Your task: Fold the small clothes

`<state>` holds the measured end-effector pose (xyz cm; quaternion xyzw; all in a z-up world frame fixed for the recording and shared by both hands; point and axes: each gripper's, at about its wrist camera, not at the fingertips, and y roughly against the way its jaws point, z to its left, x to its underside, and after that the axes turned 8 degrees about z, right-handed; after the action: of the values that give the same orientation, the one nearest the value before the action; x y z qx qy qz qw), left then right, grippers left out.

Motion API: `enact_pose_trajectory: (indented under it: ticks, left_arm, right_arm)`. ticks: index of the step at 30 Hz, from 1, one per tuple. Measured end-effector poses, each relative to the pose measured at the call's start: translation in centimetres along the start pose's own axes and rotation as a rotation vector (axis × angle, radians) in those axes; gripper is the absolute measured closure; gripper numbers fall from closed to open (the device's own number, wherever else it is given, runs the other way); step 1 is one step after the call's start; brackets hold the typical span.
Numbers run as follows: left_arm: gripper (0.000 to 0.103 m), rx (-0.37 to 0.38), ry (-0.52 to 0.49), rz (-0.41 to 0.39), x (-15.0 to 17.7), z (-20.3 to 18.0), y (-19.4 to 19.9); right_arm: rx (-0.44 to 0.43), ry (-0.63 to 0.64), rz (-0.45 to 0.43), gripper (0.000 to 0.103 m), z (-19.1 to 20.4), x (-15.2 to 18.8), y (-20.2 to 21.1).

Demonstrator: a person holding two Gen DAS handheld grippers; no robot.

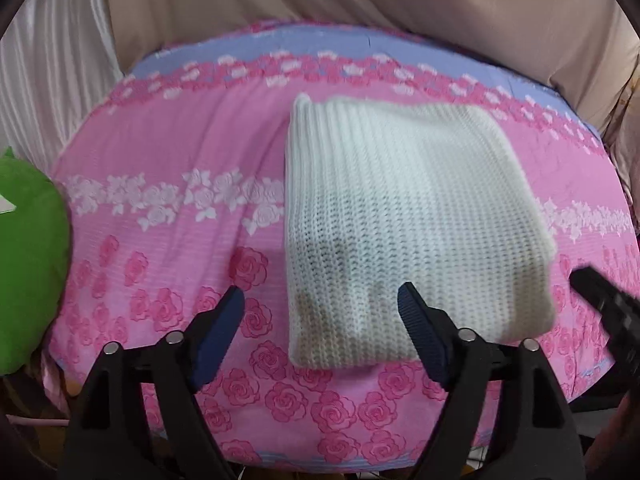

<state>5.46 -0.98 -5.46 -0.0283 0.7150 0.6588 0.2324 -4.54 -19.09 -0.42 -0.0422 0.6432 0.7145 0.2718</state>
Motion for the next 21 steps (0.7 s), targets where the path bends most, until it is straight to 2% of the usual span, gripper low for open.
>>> enact_pose_trajectory:
  ticks: [2,4,5,10,14,21]
  left_arm:
    - [0.020,-0.011,-0.008,-0.026,0.6,-0.5,0.9]
    - [0.017,-0.009,-0.013,-0.035,1.1,-1.0,1.3]
    - [0.017,-0.008,-0.011,-0.042,1.5,-1.2,1.4]
    - [0.017,-0.012,-0.011,-0.048,2.7,-2.2,1.3]
    - [0.017,-0.035,-0.023,-0.060,3.5,-2.5,1.4]
    - [0.017,-0.044,-0.022,-0.040,4.3,-2.3,1.2]
  right_arm:
    - [0.017,-0.022,-0.004,0.083,0.4,1.6,1.0]
    - [0.048,-0.039,-0.009,0.066,0.5,2.9,1.4]
    - [0.059,-0.046,-0.013,0.063,0.5,3.3,1.5]
    - [0.128,-0.035,-0.012,0.059,0.8,4.3,1.5]
    - [0.125,-0.018,0.017,0.058,1.4,5.3,1.0]
    - [0.116,-0.001,0.018,0.057,2.3,6.0,1.0]
